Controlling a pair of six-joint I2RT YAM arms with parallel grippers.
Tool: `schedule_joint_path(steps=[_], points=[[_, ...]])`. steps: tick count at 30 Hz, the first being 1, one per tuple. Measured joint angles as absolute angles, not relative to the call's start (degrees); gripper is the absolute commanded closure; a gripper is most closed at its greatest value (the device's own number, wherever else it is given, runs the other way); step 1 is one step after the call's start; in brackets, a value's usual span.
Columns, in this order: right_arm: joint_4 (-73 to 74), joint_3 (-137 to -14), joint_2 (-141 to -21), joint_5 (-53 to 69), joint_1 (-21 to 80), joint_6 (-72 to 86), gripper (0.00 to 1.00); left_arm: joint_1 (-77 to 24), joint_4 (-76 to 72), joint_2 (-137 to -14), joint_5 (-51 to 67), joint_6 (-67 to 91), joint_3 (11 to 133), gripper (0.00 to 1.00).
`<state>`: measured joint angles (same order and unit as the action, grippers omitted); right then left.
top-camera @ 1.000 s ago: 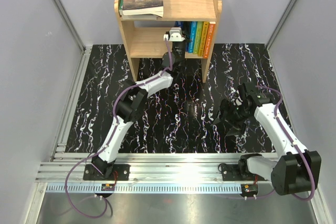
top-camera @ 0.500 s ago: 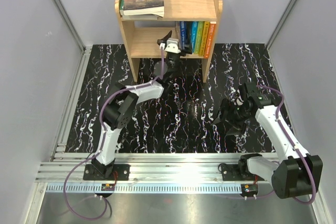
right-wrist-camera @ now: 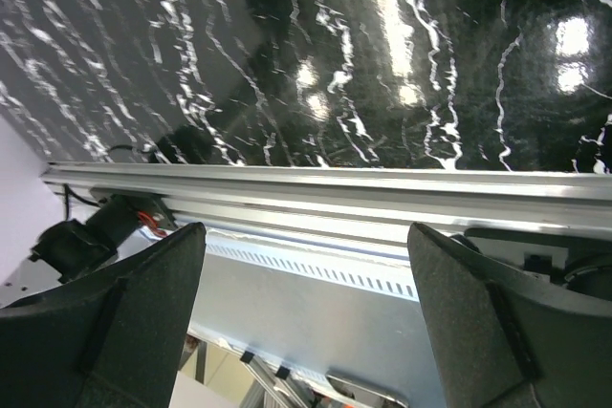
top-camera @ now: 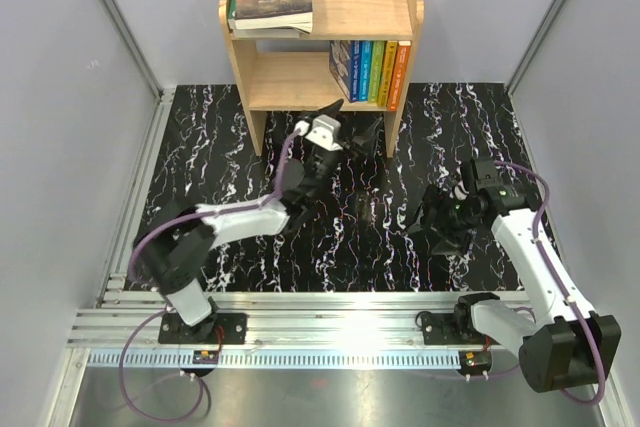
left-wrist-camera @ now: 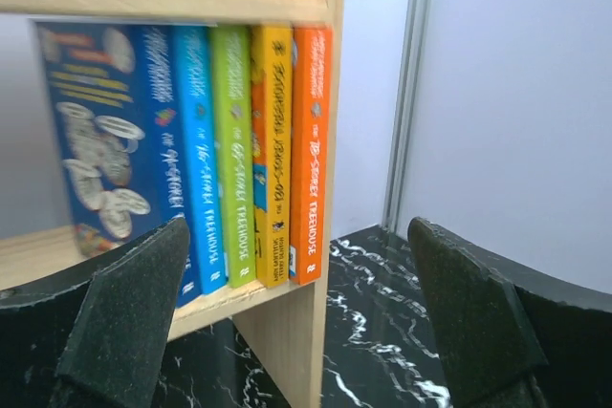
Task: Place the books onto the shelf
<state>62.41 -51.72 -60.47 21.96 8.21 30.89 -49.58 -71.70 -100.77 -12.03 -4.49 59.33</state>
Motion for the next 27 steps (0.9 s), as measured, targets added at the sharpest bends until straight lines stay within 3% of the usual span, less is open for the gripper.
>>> schedule_joint_path(steps=[6,12,16,20,24,27], points=[[60.97,-56.99,-59.27,24.16,8.23,32.45,0.02,-54.59,-56.31,-80.25,-19.64,1.74,49.63,0.01],[54.89,-64.31,-57.04,28.93,8.25,34.2,0.0,-57.17,-22.92,-59.51,-27.68,12.34,46.87,0.01],[49.17,-68.69,-52.8,29.67,8.25,36.03,0.0,-56.14,-2.04,-52.29,-37.34,12.82,47.18,0.01],[44.45,-70.67,-48.27,29.47,8.25,38.46,0.0,-44.66,8.08,-50.17,-37.87,9.8,43.99,0.01],[45.01,-71.96,-45.6,28.05,8.25,39.24,0.0,-23.07,6.33,-47.57,-31.66,8.12,34.59,0.01],[47.48,-73.49,-44.16,25.47,8.25,38.39,0.0,-12.36,0.56,-49.39,-28.12,8.03,29.58,0.01]])
